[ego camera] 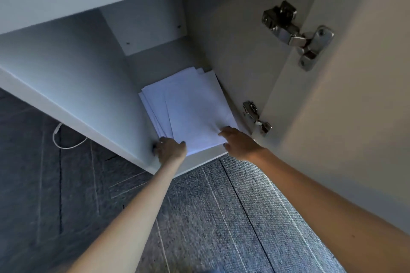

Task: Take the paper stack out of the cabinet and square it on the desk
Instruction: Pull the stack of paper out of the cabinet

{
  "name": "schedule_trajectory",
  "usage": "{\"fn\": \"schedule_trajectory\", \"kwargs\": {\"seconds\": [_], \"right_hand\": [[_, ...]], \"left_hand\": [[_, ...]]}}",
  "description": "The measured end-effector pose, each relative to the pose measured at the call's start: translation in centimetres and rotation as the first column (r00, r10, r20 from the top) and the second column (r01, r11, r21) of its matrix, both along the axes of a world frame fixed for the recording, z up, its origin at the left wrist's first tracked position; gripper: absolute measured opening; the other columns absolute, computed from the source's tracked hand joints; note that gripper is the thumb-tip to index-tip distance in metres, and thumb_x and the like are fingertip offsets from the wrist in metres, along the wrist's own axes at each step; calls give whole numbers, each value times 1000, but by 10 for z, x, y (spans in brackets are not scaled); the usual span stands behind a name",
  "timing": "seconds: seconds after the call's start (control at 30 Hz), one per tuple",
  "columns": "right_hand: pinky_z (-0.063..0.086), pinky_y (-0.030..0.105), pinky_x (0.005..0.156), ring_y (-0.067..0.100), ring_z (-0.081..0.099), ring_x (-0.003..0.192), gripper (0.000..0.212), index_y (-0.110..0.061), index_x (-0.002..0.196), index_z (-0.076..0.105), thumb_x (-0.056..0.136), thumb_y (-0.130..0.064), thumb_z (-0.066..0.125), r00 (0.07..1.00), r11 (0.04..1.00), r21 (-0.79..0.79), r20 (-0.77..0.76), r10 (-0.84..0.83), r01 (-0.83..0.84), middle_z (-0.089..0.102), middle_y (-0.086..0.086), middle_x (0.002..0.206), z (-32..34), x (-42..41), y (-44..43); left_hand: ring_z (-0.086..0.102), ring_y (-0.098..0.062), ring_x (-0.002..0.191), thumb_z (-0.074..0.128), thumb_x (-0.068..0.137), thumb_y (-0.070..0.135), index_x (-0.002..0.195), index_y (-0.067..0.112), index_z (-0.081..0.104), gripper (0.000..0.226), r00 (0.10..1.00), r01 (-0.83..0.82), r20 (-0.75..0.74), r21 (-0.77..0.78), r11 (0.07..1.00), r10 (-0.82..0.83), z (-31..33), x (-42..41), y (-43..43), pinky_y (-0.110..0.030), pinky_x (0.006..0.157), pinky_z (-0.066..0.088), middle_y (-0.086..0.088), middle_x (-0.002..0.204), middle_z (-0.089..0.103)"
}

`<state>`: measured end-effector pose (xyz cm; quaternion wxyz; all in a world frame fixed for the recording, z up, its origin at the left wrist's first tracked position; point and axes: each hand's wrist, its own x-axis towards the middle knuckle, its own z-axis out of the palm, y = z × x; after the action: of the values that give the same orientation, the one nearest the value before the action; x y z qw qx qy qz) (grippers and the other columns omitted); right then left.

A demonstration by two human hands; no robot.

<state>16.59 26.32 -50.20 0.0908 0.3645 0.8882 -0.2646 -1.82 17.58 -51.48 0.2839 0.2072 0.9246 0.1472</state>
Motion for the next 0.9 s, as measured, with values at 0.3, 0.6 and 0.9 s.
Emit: {"fn": "schedule_trajectory", "kwargs": {"seconds": [0.3,0.6,0.9], "right_hand": [[39,35,107,25,44,131,47,-7,137,46,92,-20,49,999,996,93,38,5,-8,42,9,141,-5,-7,7],[36,32,106,21,41,134,43,-10,134,50,92,-17,49,999,998,68,31,-11,9,42,6,143,-4,-8,16],[40,32,101,21,43,130,43,-10,132,49,89,-14,50,1000,996,84,15,-26,24,42,5,141,-8,-6,11]], "left_hand": [[38,-39,136,67,81,18,141,-8,29,76,933,-353,151,208,912,327,-3,-4,14,-44,105,43,-25,148,32],[54,-34,128,55,89,23,140,-2,45,58,724,-618,503,170,768,472,-7,-23,23,-34,92,45,-18,142,52],[63,-34,112,71,59,32,116,-1,62,67,783,-555,417,133,821,462,-13,-20,29,-43,98,51,-15,122,66]]}}
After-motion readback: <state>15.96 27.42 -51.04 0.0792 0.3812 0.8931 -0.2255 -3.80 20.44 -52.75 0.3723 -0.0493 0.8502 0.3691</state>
